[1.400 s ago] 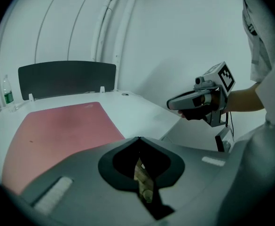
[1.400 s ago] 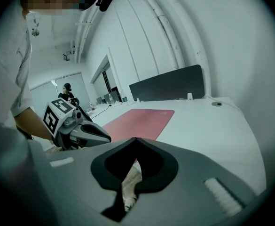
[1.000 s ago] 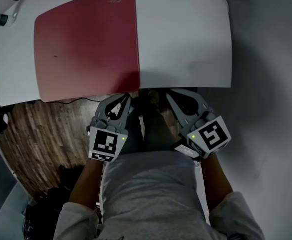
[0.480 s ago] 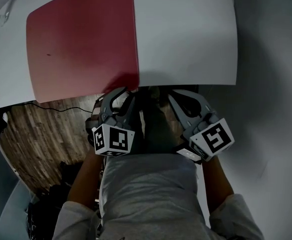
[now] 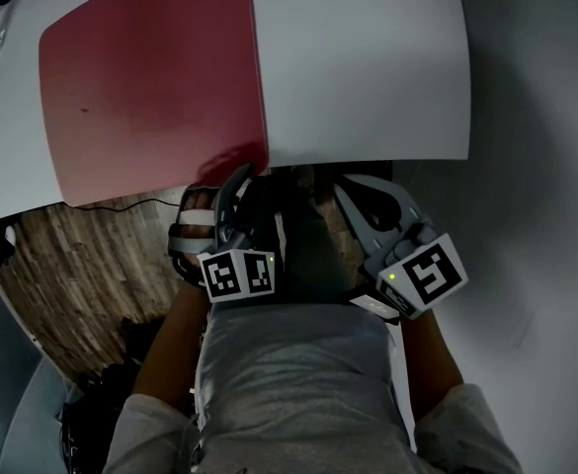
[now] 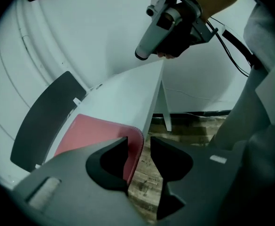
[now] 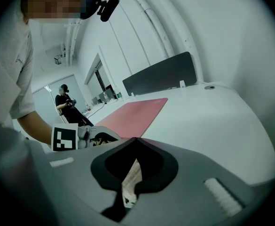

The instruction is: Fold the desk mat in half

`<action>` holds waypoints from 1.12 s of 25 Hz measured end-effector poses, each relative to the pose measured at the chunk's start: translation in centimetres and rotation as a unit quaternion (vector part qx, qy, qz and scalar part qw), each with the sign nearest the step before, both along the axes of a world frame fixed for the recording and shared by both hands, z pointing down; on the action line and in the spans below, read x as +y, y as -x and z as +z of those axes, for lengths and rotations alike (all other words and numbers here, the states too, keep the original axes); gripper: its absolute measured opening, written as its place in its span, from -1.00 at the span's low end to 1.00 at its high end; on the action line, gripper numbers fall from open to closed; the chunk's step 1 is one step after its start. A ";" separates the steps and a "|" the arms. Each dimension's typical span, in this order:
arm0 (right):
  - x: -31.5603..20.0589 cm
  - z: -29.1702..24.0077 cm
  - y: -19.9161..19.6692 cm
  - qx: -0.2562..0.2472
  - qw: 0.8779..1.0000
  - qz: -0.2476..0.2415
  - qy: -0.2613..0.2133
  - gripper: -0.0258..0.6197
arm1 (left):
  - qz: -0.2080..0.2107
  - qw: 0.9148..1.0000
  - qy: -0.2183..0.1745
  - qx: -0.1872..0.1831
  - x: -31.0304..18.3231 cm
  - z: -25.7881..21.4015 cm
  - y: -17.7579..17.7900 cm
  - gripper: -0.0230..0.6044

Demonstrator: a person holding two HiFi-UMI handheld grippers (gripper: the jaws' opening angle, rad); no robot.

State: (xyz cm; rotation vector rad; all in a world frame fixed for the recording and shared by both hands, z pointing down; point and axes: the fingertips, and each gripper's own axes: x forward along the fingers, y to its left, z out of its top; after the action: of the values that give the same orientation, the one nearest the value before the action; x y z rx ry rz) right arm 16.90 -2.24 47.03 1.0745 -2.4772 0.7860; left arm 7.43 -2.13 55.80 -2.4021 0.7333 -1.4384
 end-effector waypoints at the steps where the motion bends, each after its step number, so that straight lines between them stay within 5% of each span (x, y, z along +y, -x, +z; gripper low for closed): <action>1: 0.0 0.0 -0.1 0.000 1.000 0.001 0.001 -0.90 | 0.002 1.000 -0.006 -0.006 -0.1 0.1 0.0 -0.38; 6: 0.2 -0.2 0.0 -0.007 1.000 0.002 0.001 -0.90 | 0.008 0.999 -0.035 -0.031 -0.8 0.1 -0.1 -0.41; 11: 0.4 -0.1 0.0 -0.002 1.000 -0.002 -0.002 -0.90 | 0.000 0.999 -0.028 -0.018 -0.9 0.0 0.0 -0.51; 17: 0.1 -0.2 0.3 -0.011 1.000 0.000 -0.002 -0.90 | -0.025 0.999 -0.034 0.016 -0.9 -1.6 0.5 -0.80; 28: 0.0 -1.4 1.0 -0.009 0.999 -0.042 -0.021 -0.90 | -0.097 0.991 -0.008 0.086 -2.0 -5.1 0.8 -0.81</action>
State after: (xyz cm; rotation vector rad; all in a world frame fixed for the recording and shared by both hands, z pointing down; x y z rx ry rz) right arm 15.86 -2.27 45.59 0.9742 -2.5463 0.7244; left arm 6.60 -4.09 50.73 -2.5255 1.0420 -1.2963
